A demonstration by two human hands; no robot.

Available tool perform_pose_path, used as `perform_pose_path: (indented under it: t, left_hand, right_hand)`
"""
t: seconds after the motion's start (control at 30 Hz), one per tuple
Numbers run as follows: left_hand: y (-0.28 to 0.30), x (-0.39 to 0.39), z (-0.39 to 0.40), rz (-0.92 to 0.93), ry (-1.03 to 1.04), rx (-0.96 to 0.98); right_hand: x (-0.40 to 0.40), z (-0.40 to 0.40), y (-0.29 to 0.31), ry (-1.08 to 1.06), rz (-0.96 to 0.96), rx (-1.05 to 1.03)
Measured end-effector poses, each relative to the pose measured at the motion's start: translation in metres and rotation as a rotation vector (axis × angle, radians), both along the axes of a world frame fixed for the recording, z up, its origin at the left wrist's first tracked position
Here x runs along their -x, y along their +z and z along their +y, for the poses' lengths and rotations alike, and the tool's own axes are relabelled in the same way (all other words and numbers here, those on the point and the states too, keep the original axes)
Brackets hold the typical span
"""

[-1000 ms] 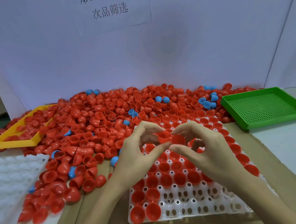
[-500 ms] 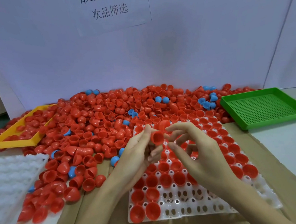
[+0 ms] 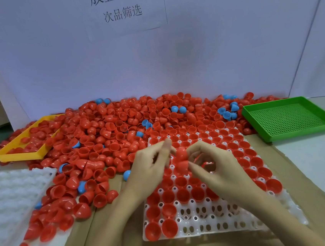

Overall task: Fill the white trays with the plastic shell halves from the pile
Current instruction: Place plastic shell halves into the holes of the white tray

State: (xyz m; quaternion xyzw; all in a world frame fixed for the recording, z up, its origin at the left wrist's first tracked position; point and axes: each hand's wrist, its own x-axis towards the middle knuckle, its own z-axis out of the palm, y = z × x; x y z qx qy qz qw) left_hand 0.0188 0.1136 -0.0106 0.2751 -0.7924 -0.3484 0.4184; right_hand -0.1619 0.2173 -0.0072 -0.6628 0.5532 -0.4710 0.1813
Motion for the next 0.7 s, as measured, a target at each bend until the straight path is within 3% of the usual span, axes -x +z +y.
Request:
perform_pose_path:
  t: [0.13, 0.3, 0.7]
  left_hand:
    - [0.003, -0.013, -0.016, 0.071, 0.121, -0.063]
    - [-0.001, -0.017, -0.025, 0.032, 0.143, -0.071]
    - [-0.007, -0.014, -0.027, 0.006, 0.174, -0.012]
  right_hand:
    - [0.006, 0.005, 0.009, 0.254, 0.166, -0.201]
    - [0.011, 0.012, 0.018, 0.383, 0.288, -0.385]
    - [0.003, 0.017, 0.019, 0.419, 0.297, -0.406]
